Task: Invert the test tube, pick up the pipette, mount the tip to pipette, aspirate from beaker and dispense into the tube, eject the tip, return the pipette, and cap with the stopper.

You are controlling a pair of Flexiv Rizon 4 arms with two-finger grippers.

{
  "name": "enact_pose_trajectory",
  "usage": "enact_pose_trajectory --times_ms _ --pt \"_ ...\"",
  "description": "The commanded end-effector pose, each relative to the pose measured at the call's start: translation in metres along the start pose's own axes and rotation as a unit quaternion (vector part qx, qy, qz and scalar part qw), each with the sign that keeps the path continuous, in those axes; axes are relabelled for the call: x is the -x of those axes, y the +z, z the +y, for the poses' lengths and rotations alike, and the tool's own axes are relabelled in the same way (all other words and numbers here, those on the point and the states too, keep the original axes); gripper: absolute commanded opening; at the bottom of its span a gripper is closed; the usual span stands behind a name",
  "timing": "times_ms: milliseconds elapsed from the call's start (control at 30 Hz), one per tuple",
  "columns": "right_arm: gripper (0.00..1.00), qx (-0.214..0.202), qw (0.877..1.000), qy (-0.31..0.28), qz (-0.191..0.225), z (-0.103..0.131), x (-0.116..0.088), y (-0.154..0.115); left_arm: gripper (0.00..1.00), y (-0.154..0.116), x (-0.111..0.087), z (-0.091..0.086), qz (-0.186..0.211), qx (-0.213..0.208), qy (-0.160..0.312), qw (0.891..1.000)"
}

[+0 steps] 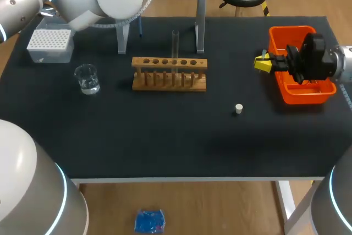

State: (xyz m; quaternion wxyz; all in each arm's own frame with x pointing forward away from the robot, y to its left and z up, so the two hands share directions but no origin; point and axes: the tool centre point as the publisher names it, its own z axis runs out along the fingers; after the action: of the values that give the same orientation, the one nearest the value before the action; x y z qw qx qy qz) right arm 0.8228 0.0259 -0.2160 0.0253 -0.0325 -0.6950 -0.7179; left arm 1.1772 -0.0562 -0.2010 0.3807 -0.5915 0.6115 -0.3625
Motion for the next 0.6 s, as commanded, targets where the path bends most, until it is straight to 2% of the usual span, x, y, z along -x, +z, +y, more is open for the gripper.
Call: enact_pose_trajectory --times_ms 33,400,433,467,500,567,600 --pt "0.0 0.0 1.0 0.0 0.001 -0.0002 -0.0001 -0.0007 1.0 0.0041 -0.0009 -0.0009 0.001 0.002 0.0 1.0" --pt "0.0 0.0 1.0 0.0 0.001 -0.0002 -0.0001 -0.0007 1.0 0.0062 -0.0007 -0.0003 -0.005 0.003 -0.004 1.0" --pt "0.0 0.0 1.0 0.0 0.001 -0.0002 -0.0001 -0.0007 0.79 0.0064 -0.0007 0.0 -0.006 0.003 -0.005 1.0" --pt "0.0 0.0 1.0 0.0 0.001 -0.0002 -0.0001 -0.0007 0.67 0.0065 -0.0007 0.0003 -0.006 0.004 -0.005 1.0" --pt "0.0 0.0 1.0 0.0 0.001 -0.0002 -0.0001 -0.0007 0.45 0.0065 -0.0008 0.0005 -0.01 0.007 -0.006 1.0" --pt "0.0 0.0 1.0 0.0 0.001 -0.0002 -0.0001 -0.0007 0.11 0.0064 -0.0003 0.0012 -0.012 0.008 -0.006 1.0" --pt "0.0 0.0 1.0 0.0 0.001 -0.0002 -0.0001 -0.0007 0.0 0.0064 -0.0002 0.0013 -0.013 0.008 -0.007 1.0"
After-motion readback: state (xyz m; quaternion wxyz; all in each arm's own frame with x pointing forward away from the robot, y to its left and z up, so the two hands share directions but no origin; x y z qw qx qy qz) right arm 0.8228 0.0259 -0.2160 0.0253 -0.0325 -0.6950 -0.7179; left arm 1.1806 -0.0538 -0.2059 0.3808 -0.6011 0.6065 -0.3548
